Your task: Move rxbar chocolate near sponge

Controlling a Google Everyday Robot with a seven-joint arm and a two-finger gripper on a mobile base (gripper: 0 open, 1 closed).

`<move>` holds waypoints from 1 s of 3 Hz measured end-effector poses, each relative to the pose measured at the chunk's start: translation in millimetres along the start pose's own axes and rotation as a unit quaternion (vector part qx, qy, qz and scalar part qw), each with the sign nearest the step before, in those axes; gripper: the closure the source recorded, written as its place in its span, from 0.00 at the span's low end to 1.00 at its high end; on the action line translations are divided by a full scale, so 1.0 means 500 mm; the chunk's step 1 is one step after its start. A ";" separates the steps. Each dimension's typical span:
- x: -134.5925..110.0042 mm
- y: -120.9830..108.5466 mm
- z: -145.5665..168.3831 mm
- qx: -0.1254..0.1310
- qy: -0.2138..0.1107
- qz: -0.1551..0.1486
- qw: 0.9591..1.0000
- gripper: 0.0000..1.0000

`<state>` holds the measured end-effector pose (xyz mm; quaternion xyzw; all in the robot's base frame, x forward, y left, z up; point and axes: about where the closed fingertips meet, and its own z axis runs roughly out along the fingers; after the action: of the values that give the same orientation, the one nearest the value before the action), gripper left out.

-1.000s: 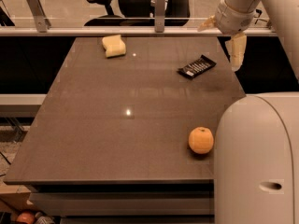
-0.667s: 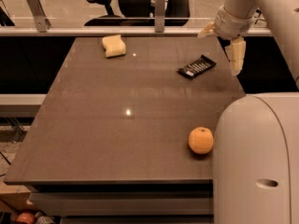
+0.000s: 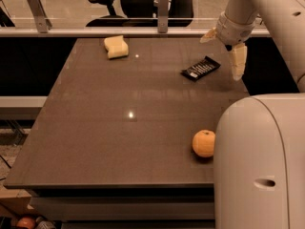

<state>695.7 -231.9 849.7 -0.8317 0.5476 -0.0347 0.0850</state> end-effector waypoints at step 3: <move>-0.057 -0.066 0.069 -0.033 -0.004 -0.066 0.997 0.18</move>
Offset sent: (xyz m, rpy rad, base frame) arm 0.0136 0.0340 -0.0123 -0.0738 0.1376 0.1303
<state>719.6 -189.4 822.5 -0.8685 0.4920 -0.0188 0.0570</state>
